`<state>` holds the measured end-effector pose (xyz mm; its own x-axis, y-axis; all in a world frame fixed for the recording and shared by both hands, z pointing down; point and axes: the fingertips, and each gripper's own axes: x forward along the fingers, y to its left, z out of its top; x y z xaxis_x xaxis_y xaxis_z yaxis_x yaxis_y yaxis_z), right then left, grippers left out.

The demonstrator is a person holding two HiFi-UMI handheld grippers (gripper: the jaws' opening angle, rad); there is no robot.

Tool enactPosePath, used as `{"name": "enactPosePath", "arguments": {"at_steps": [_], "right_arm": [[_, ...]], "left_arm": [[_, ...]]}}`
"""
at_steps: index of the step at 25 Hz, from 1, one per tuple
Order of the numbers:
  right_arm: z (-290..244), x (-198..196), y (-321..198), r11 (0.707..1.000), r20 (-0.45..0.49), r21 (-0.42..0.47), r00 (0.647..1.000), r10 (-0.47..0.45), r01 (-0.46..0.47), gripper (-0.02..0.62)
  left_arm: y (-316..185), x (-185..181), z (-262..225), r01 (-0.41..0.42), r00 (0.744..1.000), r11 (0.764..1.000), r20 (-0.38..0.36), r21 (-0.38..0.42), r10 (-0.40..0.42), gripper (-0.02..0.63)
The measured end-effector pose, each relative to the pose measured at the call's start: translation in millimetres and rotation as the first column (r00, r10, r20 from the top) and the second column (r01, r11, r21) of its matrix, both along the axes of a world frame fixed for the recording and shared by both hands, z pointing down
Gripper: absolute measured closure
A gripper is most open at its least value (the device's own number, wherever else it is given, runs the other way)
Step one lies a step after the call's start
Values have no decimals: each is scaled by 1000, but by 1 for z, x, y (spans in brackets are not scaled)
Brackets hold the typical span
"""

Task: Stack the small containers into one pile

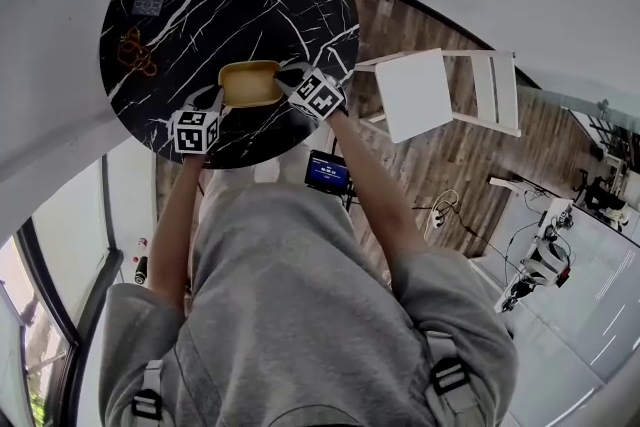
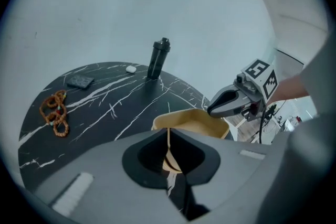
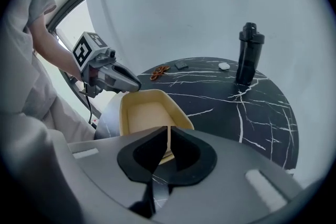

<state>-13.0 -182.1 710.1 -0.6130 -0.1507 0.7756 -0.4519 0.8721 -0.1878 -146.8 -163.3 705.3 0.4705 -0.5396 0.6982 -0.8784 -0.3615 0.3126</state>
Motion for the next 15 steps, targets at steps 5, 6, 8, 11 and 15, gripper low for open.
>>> {"name": "enactPosePath", "arguments": {"at_steps": [5,6,8,11,15], "right_arm": [[1,-8,9,999,-15,9,999,-48,48,554],[1,-5,7,999,-23,17,999,-30,31,546],[-1,6,0,999,-28,26,999,37,-36,515],[1,20,-7,995,-37,0,994,103,-103,489],[8,17,-9,991,-38,-51,991,125,-127,492]], "left_arm": [[3,13,0,-38,999,999,30,30,37,601],[4,9,0,-15,999,999,42,29,14,601],[5,0,0,34,998,999,61,29,-36,563],[6,-8,1,73,996,997,42,18,-74,510],[5,-4,8,77,996,995,-46,-60,-80,513]]}}
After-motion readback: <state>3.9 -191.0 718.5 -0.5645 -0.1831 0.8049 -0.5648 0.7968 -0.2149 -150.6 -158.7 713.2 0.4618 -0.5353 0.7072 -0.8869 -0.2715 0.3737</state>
